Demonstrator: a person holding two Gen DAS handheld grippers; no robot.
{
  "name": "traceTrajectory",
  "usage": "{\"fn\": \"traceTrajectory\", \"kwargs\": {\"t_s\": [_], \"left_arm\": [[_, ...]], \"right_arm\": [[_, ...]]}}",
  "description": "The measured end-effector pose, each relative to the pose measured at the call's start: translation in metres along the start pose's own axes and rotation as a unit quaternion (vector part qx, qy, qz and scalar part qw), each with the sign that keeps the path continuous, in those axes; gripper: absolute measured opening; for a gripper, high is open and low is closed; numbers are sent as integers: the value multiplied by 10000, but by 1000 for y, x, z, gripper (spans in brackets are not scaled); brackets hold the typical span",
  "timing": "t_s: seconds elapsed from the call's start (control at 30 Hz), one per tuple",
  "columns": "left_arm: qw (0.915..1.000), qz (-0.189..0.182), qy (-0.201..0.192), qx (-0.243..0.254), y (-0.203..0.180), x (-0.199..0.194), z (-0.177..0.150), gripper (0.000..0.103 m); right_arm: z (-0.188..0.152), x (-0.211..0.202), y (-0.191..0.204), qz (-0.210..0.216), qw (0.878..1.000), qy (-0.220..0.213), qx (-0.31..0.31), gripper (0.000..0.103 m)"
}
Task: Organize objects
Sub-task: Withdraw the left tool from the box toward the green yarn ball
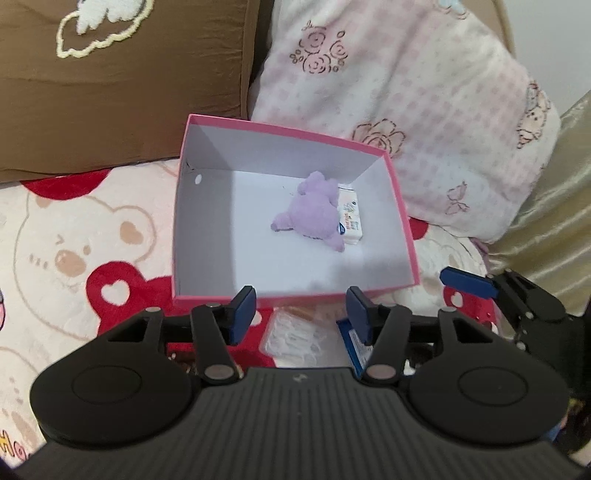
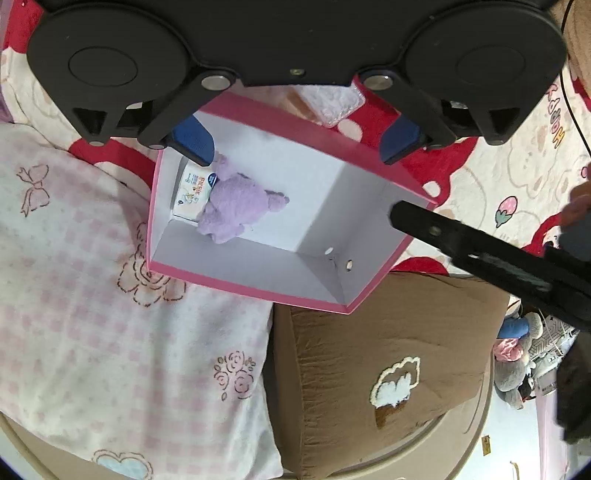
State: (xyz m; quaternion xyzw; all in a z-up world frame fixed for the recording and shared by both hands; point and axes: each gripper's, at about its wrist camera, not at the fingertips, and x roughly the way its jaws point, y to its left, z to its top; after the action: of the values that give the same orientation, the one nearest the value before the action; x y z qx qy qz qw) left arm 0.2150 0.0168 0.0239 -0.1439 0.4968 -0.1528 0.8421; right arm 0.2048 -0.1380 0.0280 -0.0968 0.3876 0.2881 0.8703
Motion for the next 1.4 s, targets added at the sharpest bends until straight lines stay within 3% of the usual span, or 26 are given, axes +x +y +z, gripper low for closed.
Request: {"fn": "traceTrajectory", "kwargs": {"t_s": [0.27,0.6,0.93,1.13,1.4], "left_arm": [[9988,-27,66,475,-4,-32,-19,68],[9947,-188,193,992,-16,-53,-37,70],[9928,-515,211,1061,-13,-71,-54,89],[9925,-753,281,920,7,-71,-75,92],[9952,-580,241,756,33,-68,-87,92]], "right_arm": [[-4,-26,8,-143,9995,97,258,98],[-10,-52,12,105,9984,289,482,98],[-22,-75,37,234,9989,378,133,98],[-42,-79,50,242,9981,564,-94,98],[-57,-74,62,305,9969,681,-258,98]]}}
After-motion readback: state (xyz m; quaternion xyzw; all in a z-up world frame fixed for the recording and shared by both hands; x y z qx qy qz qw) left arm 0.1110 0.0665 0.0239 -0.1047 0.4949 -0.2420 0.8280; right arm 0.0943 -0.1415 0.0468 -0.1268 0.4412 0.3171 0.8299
